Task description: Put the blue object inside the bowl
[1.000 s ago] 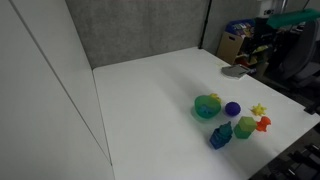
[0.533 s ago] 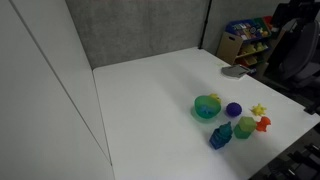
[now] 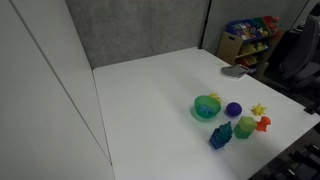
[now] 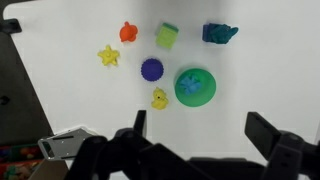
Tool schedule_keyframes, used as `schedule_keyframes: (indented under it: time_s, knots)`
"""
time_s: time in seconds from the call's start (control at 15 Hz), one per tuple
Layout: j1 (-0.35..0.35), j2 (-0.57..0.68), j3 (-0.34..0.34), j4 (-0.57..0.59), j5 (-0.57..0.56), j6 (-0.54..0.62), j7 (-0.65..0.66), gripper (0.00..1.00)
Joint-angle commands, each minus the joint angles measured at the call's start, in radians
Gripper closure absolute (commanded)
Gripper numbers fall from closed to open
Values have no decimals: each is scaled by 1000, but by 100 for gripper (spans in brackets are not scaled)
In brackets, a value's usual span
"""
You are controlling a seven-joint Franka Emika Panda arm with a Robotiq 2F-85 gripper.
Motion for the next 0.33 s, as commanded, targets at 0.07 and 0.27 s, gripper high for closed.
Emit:
schedule_keyframes:
  time_s: [0.07,0.27]
  knots:
    - [-26,-50,20,-21,11,-4,-19,0]
    - [-26,-78,19,-44,11,-5,-26,0]
